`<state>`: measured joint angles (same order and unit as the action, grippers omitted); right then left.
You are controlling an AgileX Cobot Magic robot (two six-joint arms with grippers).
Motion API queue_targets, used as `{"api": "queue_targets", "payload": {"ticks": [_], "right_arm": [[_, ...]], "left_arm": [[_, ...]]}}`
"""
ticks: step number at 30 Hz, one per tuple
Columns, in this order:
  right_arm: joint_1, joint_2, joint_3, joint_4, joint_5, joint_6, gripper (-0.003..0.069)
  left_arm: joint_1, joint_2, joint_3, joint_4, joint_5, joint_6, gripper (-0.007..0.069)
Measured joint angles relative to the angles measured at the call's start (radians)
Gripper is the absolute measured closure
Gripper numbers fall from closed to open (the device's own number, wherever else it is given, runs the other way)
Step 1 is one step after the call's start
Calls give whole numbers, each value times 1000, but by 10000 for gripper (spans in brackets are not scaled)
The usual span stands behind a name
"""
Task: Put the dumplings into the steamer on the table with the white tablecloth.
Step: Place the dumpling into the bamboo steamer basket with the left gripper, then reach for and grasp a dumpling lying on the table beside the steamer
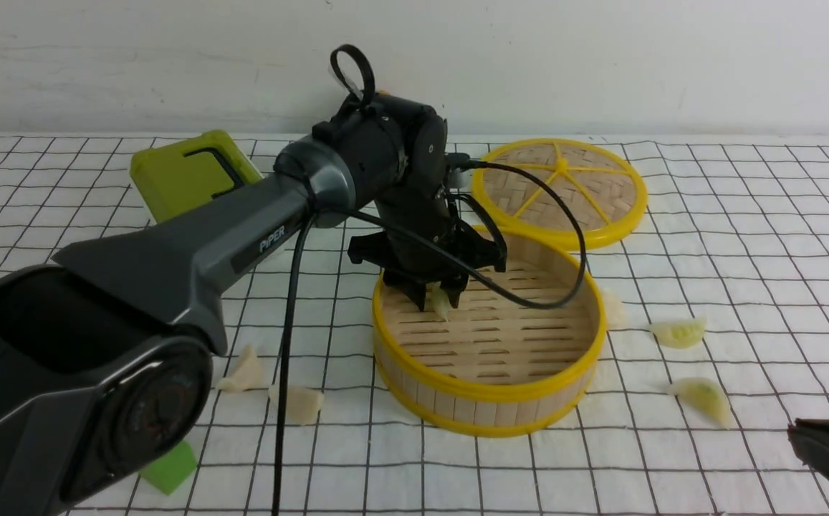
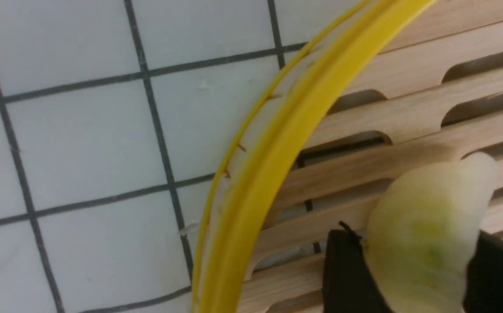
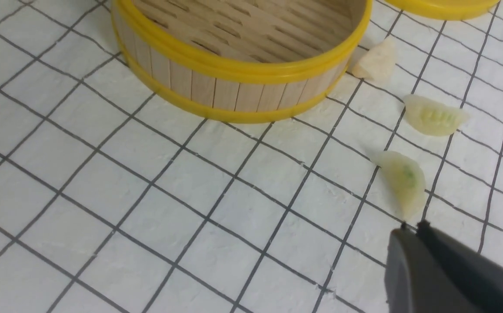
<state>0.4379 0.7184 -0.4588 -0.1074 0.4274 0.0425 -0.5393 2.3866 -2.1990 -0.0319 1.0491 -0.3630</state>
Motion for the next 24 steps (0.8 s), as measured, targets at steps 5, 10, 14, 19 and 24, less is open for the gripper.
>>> {"api": "queue_targets", "payload": {"ticks": [5,10,14,19,24], "right_arm": [[0,0,0,0,18,170,647],[0,31,-36,-3,152,266,647],[0,159,-120,24,287,288,647],[-56,413,-288,48,337,233,647],[-183,582,-420,132,337,73,643]], "left_arm": [[0,-22,-64,-3,87,16,198],[0,-123,-141,21,181,113,280],[0,-246,-157,83,191,140,463],[0,-404,-108,164,191,158,637],[0,-553,113,168,191,161,637]]}}
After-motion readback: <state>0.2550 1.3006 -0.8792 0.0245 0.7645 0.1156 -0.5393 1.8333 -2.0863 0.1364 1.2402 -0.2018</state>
